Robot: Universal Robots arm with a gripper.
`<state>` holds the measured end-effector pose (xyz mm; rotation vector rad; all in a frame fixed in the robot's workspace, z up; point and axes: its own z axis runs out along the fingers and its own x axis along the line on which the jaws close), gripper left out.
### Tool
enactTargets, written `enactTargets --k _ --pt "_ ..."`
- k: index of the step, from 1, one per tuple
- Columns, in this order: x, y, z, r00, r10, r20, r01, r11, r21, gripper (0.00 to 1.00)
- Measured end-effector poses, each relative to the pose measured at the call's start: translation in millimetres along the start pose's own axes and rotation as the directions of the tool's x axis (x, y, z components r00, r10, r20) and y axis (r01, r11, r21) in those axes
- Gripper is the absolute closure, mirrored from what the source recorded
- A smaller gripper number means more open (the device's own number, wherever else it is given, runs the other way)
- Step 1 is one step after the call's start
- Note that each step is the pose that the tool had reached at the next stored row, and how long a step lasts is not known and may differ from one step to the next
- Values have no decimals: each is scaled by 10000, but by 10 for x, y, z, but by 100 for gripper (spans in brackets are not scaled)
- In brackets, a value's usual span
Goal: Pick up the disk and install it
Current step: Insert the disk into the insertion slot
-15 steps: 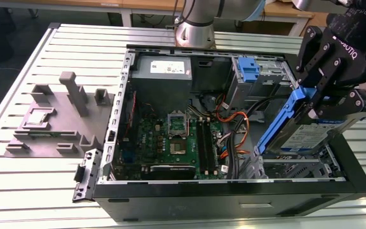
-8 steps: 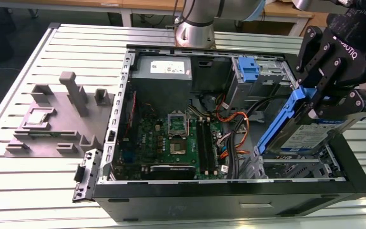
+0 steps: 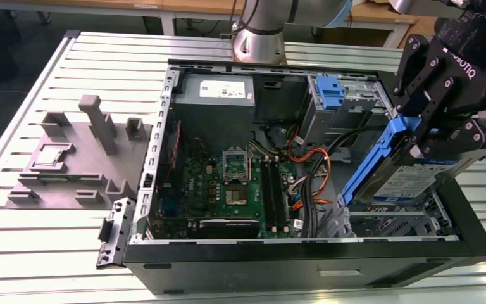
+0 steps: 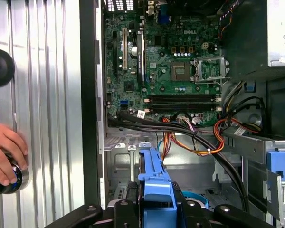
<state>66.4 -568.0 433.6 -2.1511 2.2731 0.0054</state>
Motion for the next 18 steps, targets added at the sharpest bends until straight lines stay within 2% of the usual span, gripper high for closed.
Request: enactTargets --k 10,18 --pt "6 -1 -15 10000 -3 -32 3 10000 1 63" --pt "24 -2 1 10000 -22 -31 22 10000 1 63"
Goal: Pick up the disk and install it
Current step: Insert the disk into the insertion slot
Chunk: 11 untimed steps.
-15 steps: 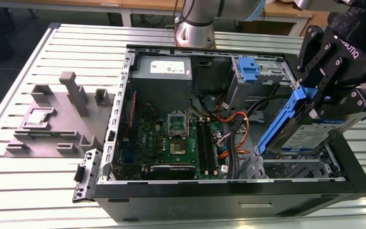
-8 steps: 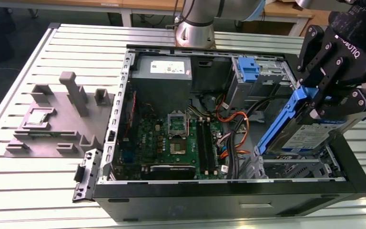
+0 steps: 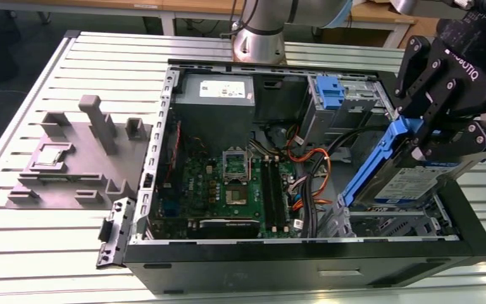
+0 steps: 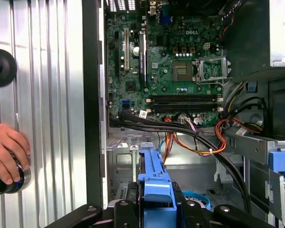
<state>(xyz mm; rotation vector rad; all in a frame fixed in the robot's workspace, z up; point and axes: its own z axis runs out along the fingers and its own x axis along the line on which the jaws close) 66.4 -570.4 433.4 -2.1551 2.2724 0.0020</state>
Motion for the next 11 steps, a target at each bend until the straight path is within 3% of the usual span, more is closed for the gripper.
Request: enactTargets --k 11 --pt "1 0 78 10000 -3 1 3 10000 -6 63"
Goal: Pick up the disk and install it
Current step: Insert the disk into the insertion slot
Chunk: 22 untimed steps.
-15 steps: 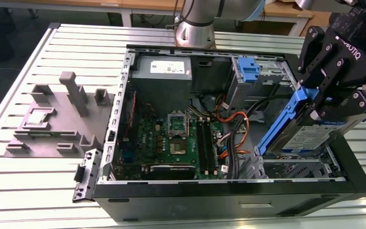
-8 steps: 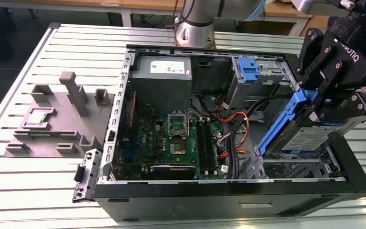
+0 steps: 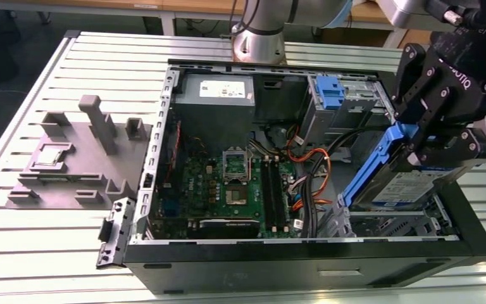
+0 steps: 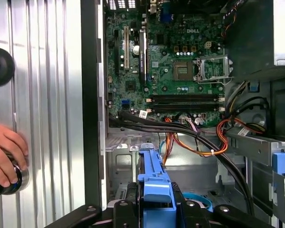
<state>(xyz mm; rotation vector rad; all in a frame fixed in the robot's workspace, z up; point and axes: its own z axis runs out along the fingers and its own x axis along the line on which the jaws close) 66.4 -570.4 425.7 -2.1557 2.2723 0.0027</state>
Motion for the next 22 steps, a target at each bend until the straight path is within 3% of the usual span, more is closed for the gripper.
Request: enactTargets --k 22 --pt "1 1 182 10000 0 -1 0 10000 -45 63"
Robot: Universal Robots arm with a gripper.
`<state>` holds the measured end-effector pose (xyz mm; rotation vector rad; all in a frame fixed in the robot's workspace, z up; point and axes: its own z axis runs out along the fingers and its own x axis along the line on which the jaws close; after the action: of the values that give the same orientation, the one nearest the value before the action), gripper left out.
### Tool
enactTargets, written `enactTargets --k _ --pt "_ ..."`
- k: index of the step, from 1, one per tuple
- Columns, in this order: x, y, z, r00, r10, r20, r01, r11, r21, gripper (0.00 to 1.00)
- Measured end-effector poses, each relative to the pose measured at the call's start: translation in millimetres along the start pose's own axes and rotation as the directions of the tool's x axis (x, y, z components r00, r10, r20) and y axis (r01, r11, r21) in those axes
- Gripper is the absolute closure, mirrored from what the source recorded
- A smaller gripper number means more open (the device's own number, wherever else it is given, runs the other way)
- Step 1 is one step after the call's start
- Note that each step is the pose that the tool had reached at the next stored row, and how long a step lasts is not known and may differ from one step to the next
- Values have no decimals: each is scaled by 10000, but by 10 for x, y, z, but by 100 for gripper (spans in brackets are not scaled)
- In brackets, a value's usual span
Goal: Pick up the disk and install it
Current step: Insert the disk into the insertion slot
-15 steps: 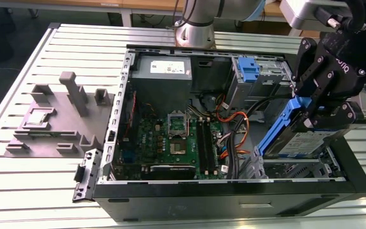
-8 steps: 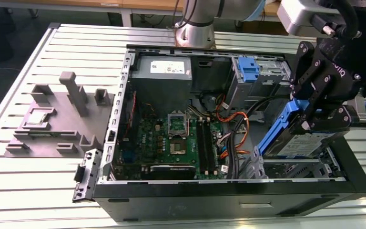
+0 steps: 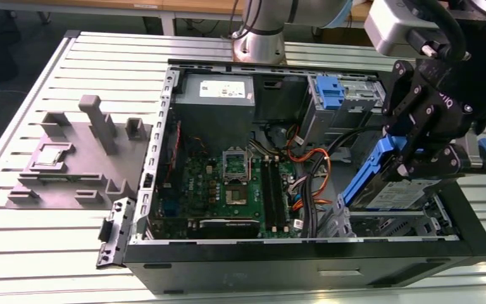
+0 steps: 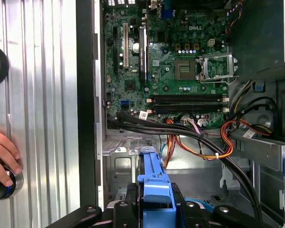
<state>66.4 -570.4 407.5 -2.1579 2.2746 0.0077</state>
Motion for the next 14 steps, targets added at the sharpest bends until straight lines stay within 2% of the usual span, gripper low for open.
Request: enactTargets --k 10,14 --pt "0 0 6 10000 0 1 0 10000 0 63" --pt "1 0 37 10000 0 2 0 10000 0 63"
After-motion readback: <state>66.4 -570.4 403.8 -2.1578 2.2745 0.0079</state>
